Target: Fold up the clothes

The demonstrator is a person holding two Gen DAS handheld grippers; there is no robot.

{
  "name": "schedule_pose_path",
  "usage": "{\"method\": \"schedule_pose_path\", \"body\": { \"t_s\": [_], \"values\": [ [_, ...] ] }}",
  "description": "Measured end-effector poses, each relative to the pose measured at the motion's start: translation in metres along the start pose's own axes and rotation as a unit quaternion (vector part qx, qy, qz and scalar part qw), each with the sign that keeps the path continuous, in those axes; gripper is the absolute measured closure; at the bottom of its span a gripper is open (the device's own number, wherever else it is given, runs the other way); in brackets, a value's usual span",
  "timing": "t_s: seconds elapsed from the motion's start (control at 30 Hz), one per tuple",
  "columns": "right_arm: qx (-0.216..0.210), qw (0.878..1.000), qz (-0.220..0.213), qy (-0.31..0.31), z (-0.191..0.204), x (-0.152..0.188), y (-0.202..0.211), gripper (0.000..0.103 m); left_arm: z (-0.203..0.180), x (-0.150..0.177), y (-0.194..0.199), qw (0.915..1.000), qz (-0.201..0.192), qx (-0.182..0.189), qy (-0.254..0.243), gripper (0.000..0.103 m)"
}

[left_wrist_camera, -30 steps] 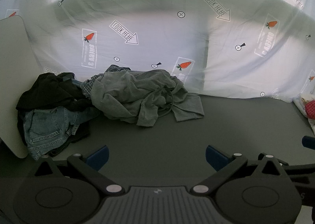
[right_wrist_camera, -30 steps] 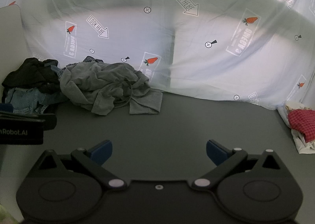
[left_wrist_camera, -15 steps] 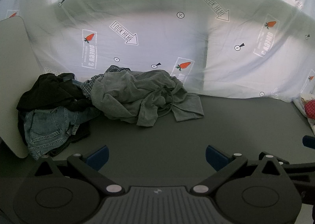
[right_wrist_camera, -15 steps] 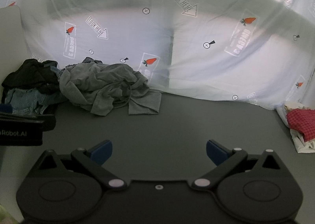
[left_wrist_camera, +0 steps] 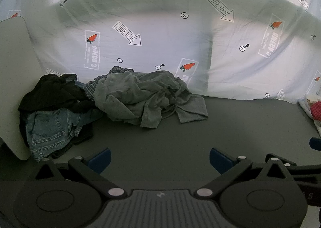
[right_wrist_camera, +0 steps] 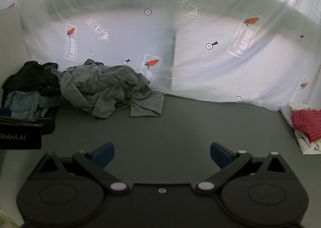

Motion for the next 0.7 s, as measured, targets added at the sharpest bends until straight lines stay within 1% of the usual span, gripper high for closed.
{"method": "schedule_pose_path", "body": {
  "t_s": [0.7],
  "values": [
    [0.0, 1.0, -0.002, -0.002, -0.0023, 0.0015, -0.001, 0.0, -0.0013, -0.0007, -0.0017, 1.0, 0.004, 0.003, -0.001, 0.0]
  ]
}}
Point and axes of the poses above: each gripper's, at about its wrist camera, not at the fingertips, and y roughly against the way its jaws point, z to its left, x to its underside, the point moved 5 cm from there along -y, roughly the way its jaws point, and after that the axes turned 15 degrees about -y, right-handed, at the moved point
